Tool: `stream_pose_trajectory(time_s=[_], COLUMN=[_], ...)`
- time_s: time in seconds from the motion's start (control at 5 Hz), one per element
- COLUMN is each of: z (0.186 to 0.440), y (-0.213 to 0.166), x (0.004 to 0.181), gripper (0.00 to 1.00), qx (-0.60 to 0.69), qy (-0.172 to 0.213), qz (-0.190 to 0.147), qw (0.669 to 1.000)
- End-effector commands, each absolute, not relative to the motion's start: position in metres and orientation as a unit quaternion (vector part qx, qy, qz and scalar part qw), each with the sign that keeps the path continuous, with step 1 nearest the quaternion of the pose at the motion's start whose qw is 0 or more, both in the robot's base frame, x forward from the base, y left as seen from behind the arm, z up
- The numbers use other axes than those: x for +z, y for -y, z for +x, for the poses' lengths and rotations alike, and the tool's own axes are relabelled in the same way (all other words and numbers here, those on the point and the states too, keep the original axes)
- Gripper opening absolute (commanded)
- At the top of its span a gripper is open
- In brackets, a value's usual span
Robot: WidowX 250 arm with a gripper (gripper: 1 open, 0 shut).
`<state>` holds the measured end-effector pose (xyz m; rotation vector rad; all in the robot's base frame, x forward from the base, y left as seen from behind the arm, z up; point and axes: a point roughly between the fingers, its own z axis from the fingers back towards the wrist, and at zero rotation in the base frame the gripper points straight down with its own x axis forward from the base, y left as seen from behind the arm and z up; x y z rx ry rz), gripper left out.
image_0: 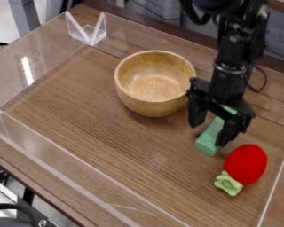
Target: Put the green stick in the brown bowl
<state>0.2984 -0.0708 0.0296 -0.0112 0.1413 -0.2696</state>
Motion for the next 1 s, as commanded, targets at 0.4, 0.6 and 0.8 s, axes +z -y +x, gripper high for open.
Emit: stream_pose_trajectory(time_s=[0.4,0.6,0.8], z=[0.305,0.302,0.3], y=[0.085,0.083,0.081], x=[0.055,0.064,0.074], gripper=[0.0,0.0,0.0], qx=[-0.144,-0.146,-0.148], qy=[-0.045,-0.036,-0.027], qz=[-0.005,-0.006,-0.007], qw=[0.989,0.989,0.989])
